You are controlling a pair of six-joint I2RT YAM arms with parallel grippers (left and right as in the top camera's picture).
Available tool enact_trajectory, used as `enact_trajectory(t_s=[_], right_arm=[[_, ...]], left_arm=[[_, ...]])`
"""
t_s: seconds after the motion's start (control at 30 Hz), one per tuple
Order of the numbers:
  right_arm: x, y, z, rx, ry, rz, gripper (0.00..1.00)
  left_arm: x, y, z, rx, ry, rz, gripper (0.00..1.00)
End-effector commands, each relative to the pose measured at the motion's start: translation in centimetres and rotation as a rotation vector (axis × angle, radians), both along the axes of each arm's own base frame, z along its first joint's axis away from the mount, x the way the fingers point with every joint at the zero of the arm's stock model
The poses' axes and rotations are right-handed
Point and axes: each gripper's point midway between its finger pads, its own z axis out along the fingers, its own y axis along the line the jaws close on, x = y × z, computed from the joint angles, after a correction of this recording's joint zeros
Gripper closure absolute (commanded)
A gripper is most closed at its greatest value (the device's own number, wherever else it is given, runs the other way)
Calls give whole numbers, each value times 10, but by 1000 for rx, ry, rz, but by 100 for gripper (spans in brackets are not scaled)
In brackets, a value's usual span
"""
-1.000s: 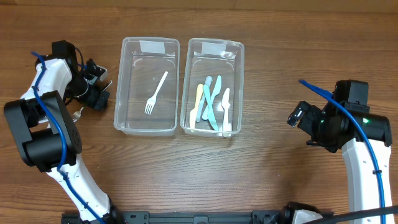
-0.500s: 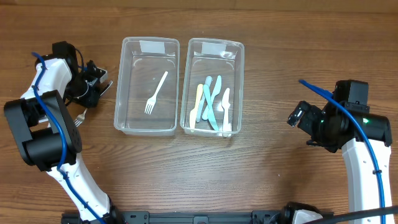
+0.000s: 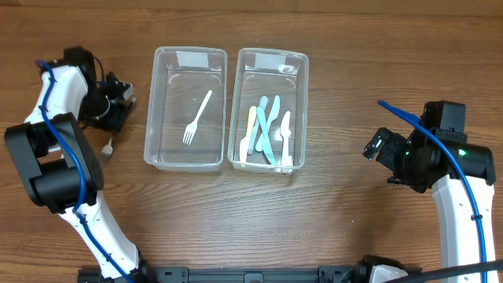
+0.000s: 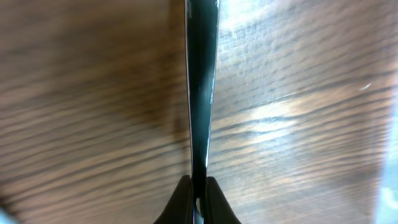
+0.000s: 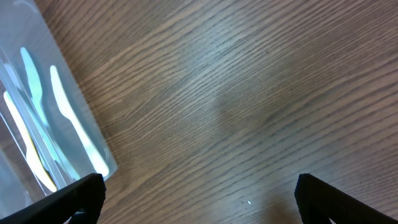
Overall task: Pack container
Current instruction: 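Grasp a metal fork with the left gripper and drop it into the left container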
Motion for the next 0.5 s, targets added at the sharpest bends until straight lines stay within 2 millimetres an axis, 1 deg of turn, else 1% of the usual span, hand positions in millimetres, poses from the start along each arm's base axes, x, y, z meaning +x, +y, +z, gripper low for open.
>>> enact_trajectory(t_s=[0.0,0.03,0.07,0.1,0.13,0.2,0.23,0.27,0.33,0.4,0.47], right_arm=[[2,0,1,-10,-5,8,0],[2,0,1,-9,-5,7,0],[1,0,1,-9,-3,7,0],[1,0,1,-9,-2,7,0],[1,0,1,-9,-3,7,0],[1,0,1,-9,-3,7,0],[1,0,1,-8,-2,7,0],[1,1,1,-5,-3,8,0],[1,1,1,-4,-3,9,0],[1,2,1,1,-4,11,0],[1,2,1,2,-3,11,0]], left_arm=[[34,-8,92,22,-203,93,96],[35,-11,109,26,-235,114,96],[35,-15,131,25,-277,160,96],[34,-23,155,22,-326,209,96],[30,-31,172,15,-360,235,96],[23,-54,198,0,-410,236,96],[20,-68,208,-18,-426,247,96],[17,-90,214,-51,-432,243,96],[15,-126,213,-99,-406,272,96],[14,-154,203,-120,-370,269,96],[14,-177,189,-130,-340,256,96]])
